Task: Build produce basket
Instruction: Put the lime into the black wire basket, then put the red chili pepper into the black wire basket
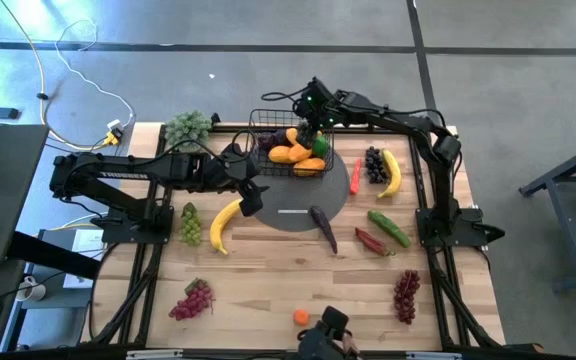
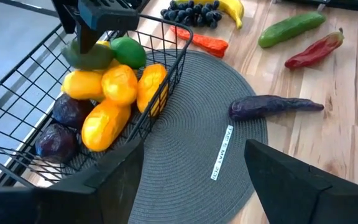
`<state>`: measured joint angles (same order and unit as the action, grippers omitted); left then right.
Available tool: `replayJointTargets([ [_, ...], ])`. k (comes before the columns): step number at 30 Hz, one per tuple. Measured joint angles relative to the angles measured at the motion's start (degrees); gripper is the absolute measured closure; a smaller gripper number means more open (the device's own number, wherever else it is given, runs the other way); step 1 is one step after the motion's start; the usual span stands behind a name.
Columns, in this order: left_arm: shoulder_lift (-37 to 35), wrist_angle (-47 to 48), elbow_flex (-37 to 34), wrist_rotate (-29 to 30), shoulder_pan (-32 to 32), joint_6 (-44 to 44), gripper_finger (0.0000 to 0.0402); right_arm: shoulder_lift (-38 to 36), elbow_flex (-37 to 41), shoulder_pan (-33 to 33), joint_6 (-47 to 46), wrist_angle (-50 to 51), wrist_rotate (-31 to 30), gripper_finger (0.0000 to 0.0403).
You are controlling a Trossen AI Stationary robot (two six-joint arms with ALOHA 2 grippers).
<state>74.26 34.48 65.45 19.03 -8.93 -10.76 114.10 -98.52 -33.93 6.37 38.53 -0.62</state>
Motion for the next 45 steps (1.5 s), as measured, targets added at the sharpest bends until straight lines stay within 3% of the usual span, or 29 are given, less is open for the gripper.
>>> replayJointTargets([
  [11, 0.0, 0.4, 0.0, -0.9, -0.2, -4.1, 0.0108, -4.1, 0.0, 0.2, -5.2, 4.9, 0.3, 0.0175],
  [27, 0.0, 3.8, 0.0, -6.7, 4.0, 2.8, 0.0108, -12.7, 0.0, 7.9, -21.8, 13.0, 0.6, 0.0174],
  [36, 0.0, 13.9, 0.0, -8.1, 8.7, 1.8, 0.0108, -13.7, 0.0, 18.4, -32.4, 18.2, -6.2, 0.0174],
  [45, 0.0, 20.7, 0.0, -8.1, 13.9, -4.8, 0.0108, -13.7, 0.0, 26.8, -43.0, 27.3, -15.5, 0.0174],
])
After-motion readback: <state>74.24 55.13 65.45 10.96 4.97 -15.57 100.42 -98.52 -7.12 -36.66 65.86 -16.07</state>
